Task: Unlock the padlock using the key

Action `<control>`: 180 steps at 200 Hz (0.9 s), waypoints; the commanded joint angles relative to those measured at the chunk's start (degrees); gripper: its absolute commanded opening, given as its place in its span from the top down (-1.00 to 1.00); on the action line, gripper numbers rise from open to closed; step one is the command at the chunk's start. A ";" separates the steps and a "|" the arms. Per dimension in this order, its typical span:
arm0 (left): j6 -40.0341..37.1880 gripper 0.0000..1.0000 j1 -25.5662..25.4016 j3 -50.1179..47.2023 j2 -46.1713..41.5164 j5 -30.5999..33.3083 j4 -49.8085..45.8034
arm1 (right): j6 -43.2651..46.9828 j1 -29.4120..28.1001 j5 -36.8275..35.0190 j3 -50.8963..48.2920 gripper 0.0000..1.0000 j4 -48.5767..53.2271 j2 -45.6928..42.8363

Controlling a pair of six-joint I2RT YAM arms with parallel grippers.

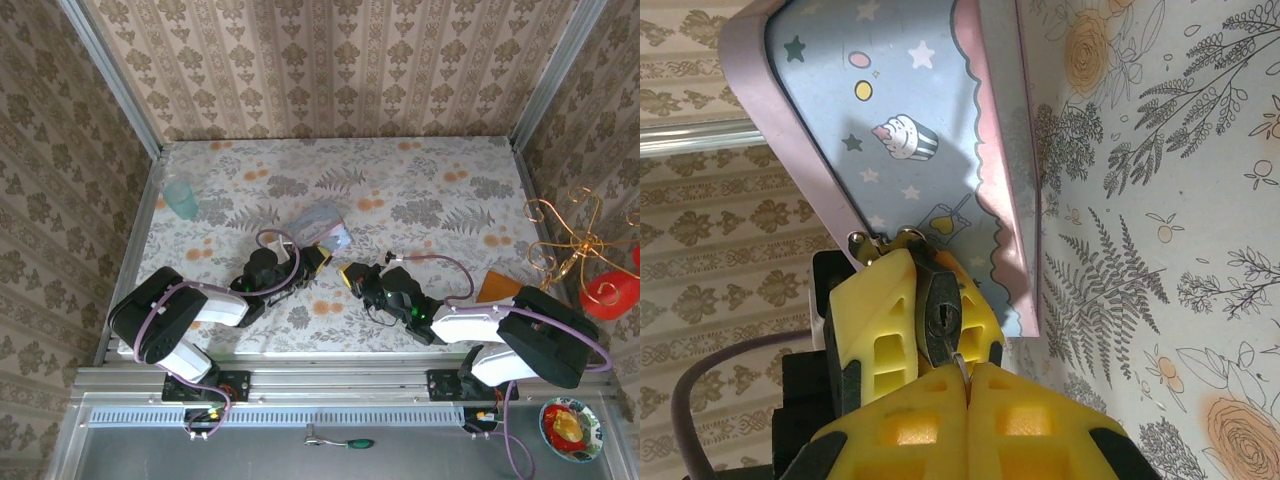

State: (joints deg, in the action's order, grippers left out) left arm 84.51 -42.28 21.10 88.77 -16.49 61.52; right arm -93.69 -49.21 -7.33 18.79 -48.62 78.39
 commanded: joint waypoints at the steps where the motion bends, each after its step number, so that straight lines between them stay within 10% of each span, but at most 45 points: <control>1: 1.27 1.00 0.40 -0.37 -0.04 0.10 4.93 | -0.18 -0.54 -2.66 1.60 1.00 1.01 0.59; 180: -0.61 1.00 0.01 -2.00 -1.91 1.45 1.64 | 0.54 -0.60 -3.49 1.12 1.00 1.49 0.85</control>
State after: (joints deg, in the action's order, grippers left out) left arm 84.40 -43.05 19.90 88.31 -15.62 61.30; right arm -93.67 -49.43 -8.51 19.44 -49.25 81.36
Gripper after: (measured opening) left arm 0.133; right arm 0.067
